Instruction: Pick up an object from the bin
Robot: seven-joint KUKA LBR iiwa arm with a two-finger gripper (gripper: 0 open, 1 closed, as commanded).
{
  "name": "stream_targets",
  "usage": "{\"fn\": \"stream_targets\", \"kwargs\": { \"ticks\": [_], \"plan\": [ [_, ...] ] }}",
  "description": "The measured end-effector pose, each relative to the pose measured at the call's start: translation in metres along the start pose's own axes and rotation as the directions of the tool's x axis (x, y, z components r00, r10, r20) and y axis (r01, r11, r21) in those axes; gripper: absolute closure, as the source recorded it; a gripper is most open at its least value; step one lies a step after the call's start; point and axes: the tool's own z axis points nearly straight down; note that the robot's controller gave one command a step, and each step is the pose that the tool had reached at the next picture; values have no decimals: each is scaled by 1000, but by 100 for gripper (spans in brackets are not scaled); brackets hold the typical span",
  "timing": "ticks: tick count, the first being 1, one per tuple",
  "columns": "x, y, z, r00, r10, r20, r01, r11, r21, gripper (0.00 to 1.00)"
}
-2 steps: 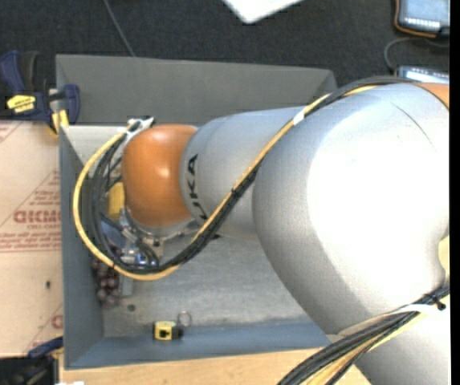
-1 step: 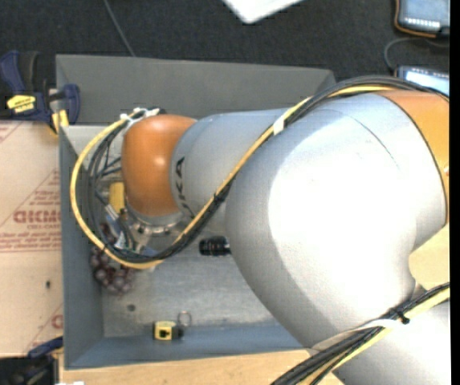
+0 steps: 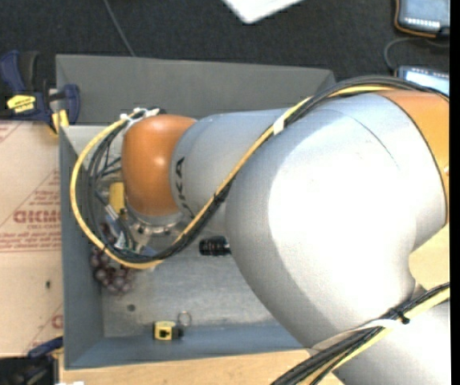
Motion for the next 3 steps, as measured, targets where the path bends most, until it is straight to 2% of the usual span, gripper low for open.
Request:
{"fn": "stream_targets", "kwargs": {
  "ticks": [2, 3],
  "plan": [
    [-1, -1, -13, 1000, 1, 3, -1, 1000, -1, 100],
    [-1, -1, -32, 1000, 1, 2, -1, 1000, -2, 100]
  ]
}}
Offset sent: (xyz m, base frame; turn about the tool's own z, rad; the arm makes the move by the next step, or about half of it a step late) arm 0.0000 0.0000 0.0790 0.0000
